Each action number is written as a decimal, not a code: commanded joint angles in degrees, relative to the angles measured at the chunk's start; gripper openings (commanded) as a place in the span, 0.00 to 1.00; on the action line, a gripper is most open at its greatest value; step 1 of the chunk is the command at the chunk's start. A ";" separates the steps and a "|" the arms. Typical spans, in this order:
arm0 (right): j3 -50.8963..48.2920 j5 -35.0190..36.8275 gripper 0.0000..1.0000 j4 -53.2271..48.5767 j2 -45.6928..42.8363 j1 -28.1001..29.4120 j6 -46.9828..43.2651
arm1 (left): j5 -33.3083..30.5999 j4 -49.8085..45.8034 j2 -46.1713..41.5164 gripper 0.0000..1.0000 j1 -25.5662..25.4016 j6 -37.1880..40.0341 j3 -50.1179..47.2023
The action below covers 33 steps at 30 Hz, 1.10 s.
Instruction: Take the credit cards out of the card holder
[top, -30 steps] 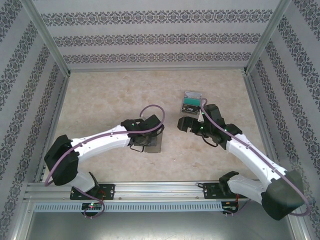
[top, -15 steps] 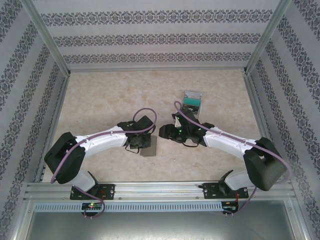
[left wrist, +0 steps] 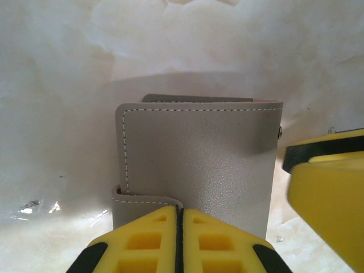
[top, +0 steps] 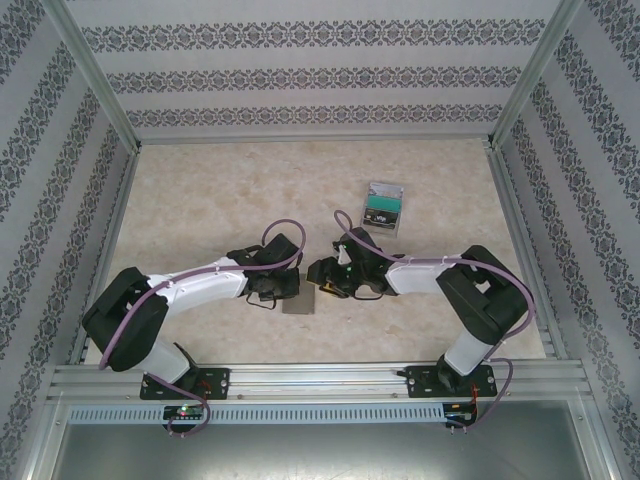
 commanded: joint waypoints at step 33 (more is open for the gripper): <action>4.71 2.44 0.48 -9.94 1.48 0.19 -4.02 | 2.64 -7.53 -13.57 0.00 7.37 3.73 -1.76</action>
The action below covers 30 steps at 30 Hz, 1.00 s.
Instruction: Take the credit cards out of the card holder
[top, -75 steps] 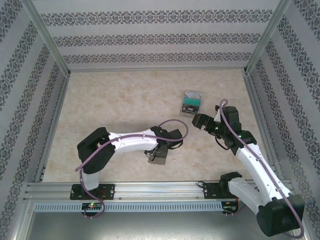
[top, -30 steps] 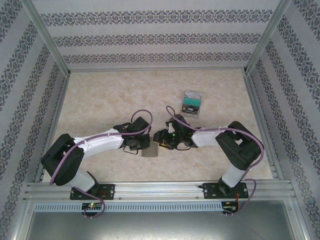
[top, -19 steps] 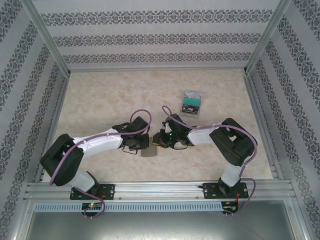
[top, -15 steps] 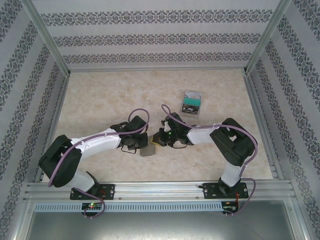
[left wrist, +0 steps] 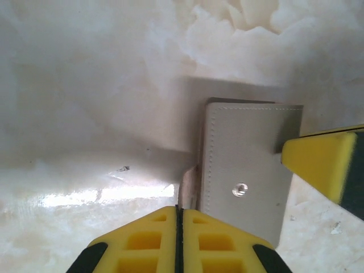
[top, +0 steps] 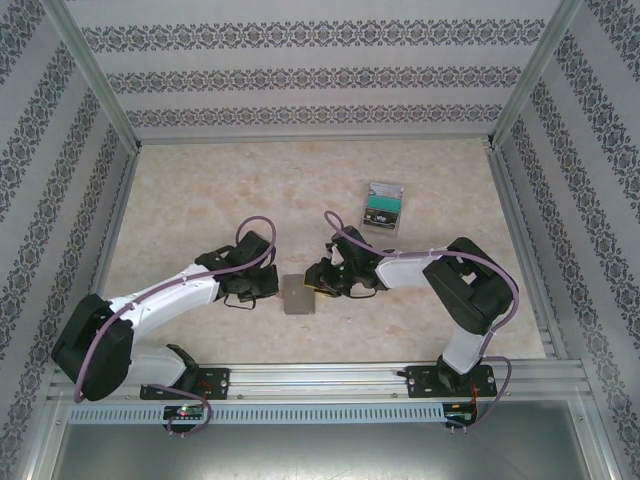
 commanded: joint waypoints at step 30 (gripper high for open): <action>5.54 14.58 0.34 -24.54 -7.11 2.08 -11.51 | -4.16 -10.49 -5.50 0.01 1.61 4.95 2.94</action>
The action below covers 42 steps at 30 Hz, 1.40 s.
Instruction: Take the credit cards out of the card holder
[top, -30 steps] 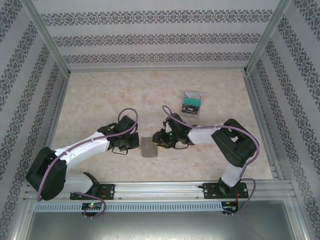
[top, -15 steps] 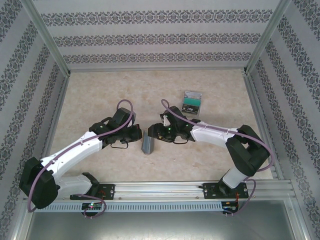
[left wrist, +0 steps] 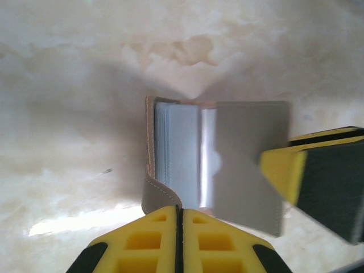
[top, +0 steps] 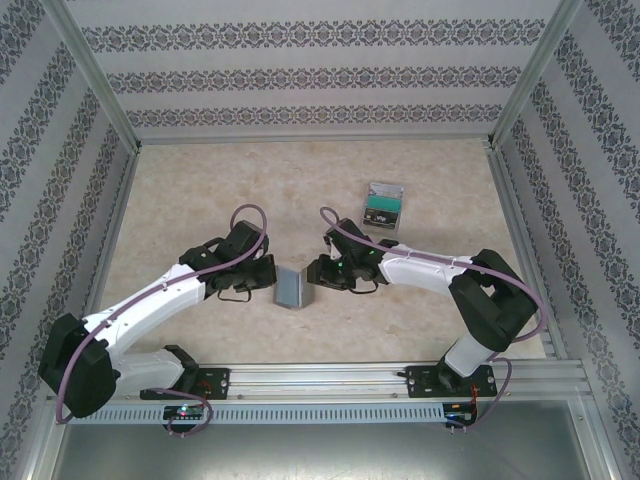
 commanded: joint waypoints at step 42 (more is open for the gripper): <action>-3.19 4.45 0.00 -0.49 0.99 0.78 1.30 | 10.98 9.12 14.93 0.40 1.51 -1.57 -3.07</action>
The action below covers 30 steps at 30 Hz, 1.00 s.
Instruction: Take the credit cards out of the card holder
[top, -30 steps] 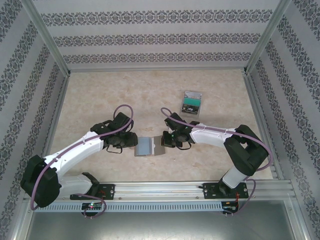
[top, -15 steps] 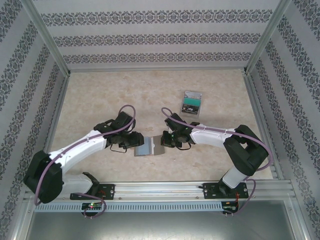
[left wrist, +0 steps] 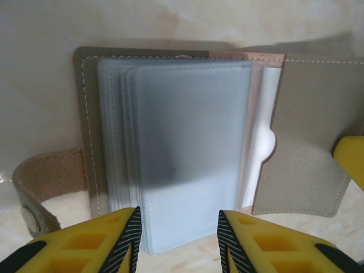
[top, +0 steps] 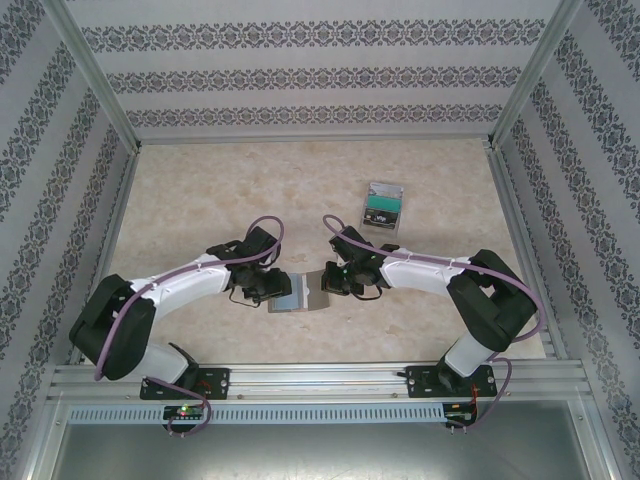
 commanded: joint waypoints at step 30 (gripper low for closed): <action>0.24 0.10 0.00 0.70 1.72 0.87 0.76 | -1.15 0.59 1.27 0.37 0.39 -0.07 -1.12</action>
